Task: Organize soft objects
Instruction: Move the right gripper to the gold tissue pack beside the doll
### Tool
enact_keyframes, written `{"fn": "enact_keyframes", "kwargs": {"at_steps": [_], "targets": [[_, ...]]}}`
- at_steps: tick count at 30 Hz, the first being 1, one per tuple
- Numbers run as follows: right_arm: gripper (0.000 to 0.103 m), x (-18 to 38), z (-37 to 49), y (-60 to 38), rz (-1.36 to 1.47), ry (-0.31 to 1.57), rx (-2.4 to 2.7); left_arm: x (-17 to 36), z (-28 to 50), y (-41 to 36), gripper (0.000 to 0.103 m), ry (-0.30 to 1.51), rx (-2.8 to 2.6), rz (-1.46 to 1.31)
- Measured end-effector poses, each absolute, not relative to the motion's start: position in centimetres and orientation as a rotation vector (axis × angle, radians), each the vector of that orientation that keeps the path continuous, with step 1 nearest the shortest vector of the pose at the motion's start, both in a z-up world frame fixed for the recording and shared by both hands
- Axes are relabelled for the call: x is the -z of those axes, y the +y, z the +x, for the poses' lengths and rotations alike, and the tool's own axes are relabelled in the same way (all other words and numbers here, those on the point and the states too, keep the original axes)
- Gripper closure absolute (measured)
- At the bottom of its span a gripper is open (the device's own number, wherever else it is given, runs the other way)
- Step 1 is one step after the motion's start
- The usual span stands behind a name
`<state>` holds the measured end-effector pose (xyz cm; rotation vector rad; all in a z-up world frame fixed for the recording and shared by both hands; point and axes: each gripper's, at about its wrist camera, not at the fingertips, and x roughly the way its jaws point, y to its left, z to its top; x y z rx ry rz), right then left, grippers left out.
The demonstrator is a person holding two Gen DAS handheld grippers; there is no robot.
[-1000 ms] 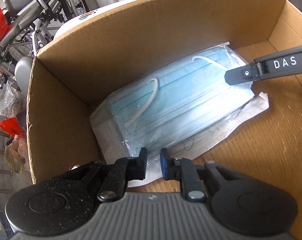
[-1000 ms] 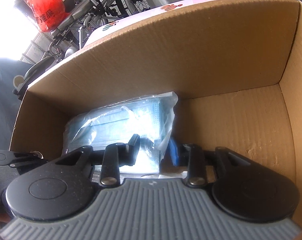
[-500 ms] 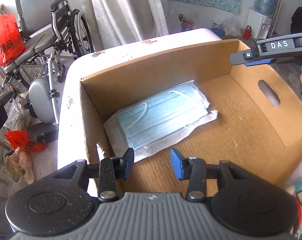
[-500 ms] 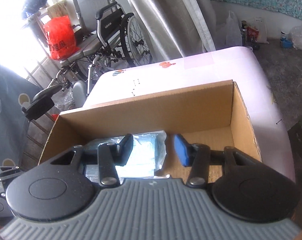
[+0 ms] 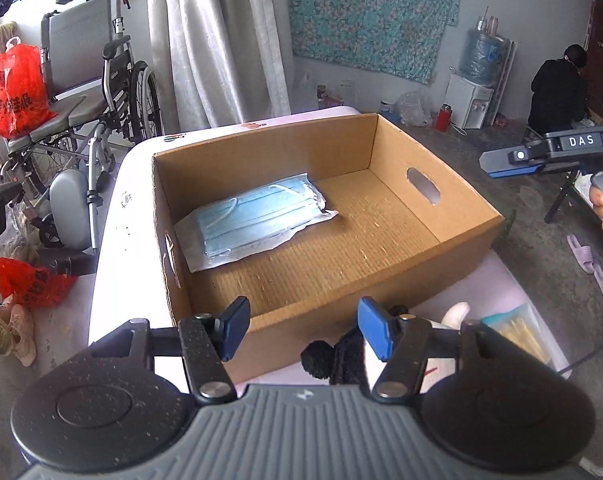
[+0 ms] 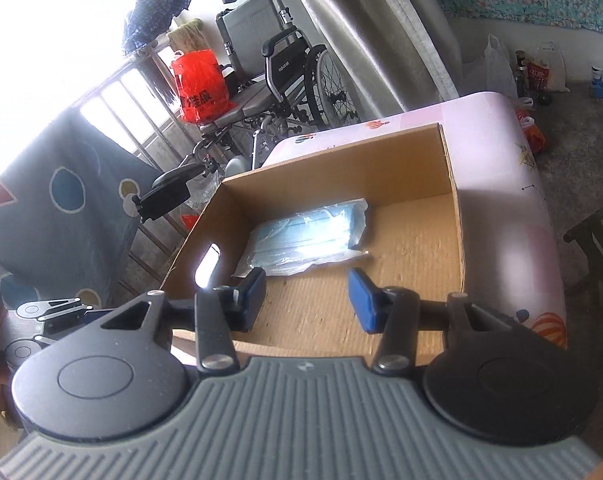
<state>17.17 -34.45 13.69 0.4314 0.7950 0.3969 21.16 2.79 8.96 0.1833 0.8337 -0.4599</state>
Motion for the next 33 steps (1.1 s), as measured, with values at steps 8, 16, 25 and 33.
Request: {"fn": "enact_keyframes", "kwargs": {"at_steps": [8, 16, 25, 33], "targets": [[0.058, -11.3, 11.6, -32.9, 0.474, 0.918, -0.486, -7.6, 15.9, 3.4, 0.028, 0.834, 0.486, 0.129], [0.056, -7.4, 8.7, -31.2, 0.614, 0.993, -0.468, -4.1, 13.7, 2.3, 0.024, 0.872, 0.509, 0.045], [0.048, -3.9, 5.9, -28.4, 0.600, 1.102, -0.453, -3.4, 11.5, 2.1, 0.015, 0.847, 0.504, 0.088], [0.046, -4.6, 3.8, -26.0, 0.626, 1.099, -0.550, -1.7, 9.9, 4.8, 0.019, 0.831, 0.364, 0.121]]}}
